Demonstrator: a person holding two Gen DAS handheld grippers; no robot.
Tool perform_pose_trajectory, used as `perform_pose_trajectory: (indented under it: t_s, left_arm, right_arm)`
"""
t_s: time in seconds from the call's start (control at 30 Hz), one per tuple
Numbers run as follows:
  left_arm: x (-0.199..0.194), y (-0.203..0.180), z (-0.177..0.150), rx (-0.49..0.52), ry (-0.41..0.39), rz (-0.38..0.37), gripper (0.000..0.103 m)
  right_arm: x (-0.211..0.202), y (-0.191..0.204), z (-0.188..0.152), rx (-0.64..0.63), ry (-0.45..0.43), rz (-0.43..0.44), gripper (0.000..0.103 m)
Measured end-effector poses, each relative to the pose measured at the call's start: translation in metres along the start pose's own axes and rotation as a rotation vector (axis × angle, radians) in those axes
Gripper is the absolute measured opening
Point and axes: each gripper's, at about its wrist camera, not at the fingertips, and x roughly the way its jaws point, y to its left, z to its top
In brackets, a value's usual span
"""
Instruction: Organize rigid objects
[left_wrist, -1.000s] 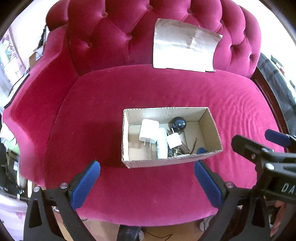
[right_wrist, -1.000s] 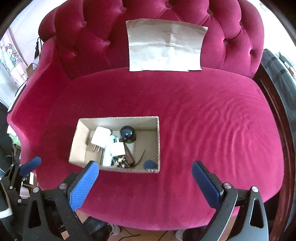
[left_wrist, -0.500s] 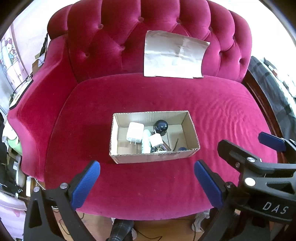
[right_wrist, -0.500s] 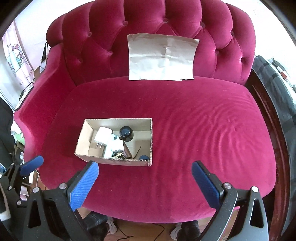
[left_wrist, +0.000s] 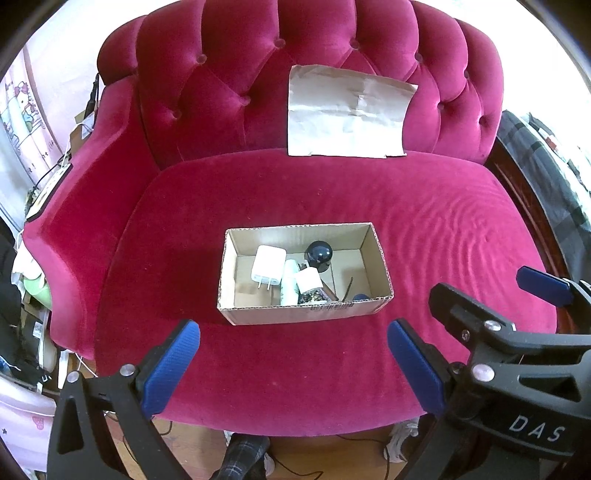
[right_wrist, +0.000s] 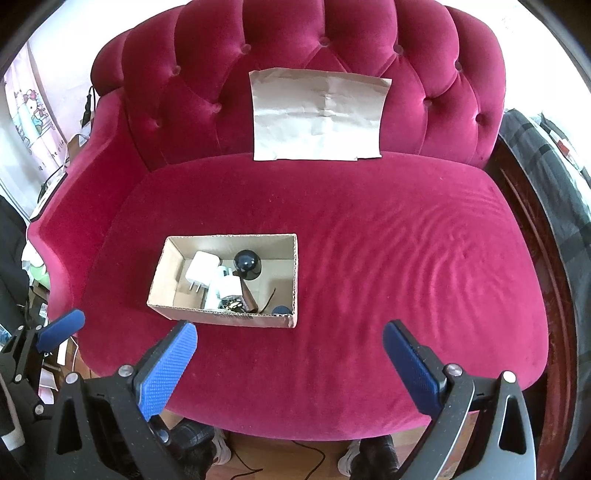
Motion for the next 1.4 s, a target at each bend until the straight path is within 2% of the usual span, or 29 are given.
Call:
perform_pose_trajectory:
  t_s: [0.73,1.4]
  left_arm:
    - [-0.006,0.001,0.002,-0.008,-0.007,0.031,0.103]
    - [-0.011,-0.004,0.006,0.001,-0.027,0.018,0.103]
  right_arm:
    - [-0.005,0.007,0.002,-0.007,-0.001,0.014,0.103]
    - [-0.009,0.008,0.005,-0.018,-0.024,0.017,0.103]
